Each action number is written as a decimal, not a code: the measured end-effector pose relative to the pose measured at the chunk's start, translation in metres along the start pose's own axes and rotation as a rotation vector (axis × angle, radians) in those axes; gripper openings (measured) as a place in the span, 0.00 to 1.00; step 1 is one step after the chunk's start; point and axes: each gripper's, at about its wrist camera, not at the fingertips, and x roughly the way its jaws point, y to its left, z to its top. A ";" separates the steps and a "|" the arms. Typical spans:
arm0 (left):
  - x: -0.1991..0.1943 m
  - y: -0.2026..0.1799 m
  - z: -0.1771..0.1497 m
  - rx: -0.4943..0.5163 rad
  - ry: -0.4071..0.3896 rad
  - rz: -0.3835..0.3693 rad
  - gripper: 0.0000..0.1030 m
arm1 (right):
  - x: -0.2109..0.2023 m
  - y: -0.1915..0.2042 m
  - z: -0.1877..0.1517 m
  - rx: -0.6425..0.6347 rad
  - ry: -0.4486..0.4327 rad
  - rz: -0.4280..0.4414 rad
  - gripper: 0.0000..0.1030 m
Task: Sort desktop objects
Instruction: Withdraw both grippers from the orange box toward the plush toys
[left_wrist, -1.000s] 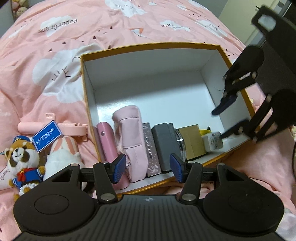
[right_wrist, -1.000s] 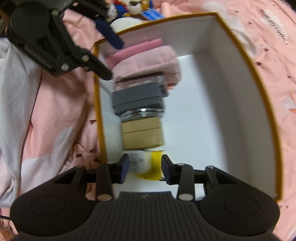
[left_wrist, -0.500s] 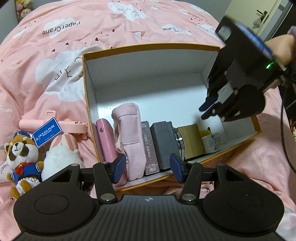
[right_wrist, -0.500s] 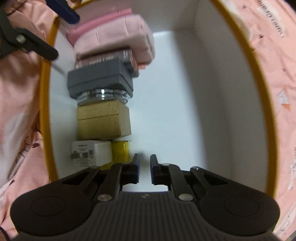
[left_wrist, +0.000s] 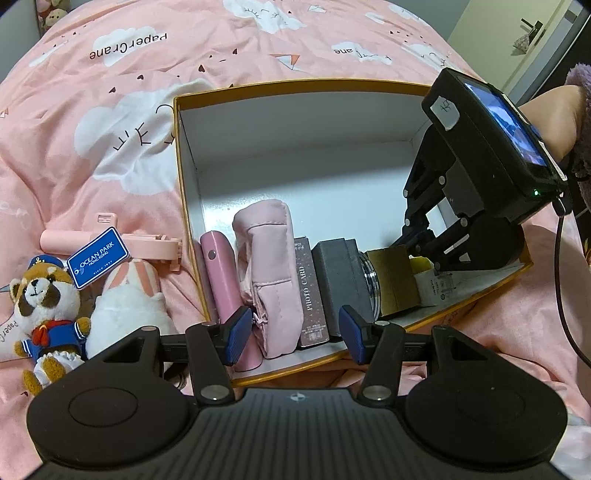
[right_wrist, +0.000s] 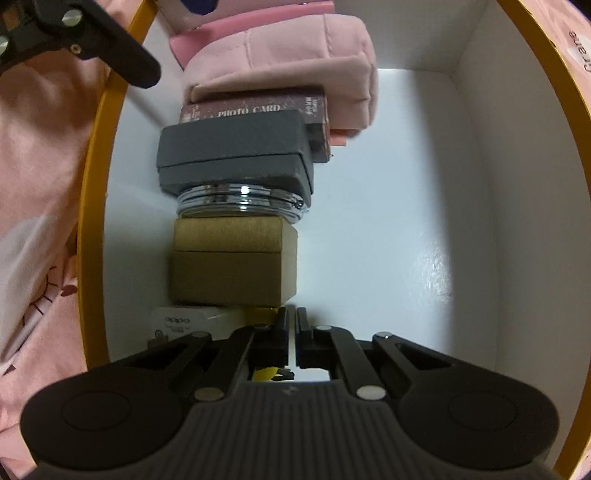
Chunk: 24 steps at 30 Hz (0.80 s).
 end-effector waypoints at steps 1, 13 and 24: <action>0.000 0.000 0.000 0.000 -0.002 0.000 0.59 | 0.000 0.000 0.000 -0.005 0.008 -0.005 0.04; -0.018 -0.016 -0.009 0.052 -0.077 0.005 0.59 | -0.053 0.002 -0.022 0.171 -0.109 -0.180 0.07; -0.047 -0.002 -0.016 0.005 -0.202 0.018 0.59 | -0.120 0.047 -0.014 0.550 -0.468 -0.328 0.23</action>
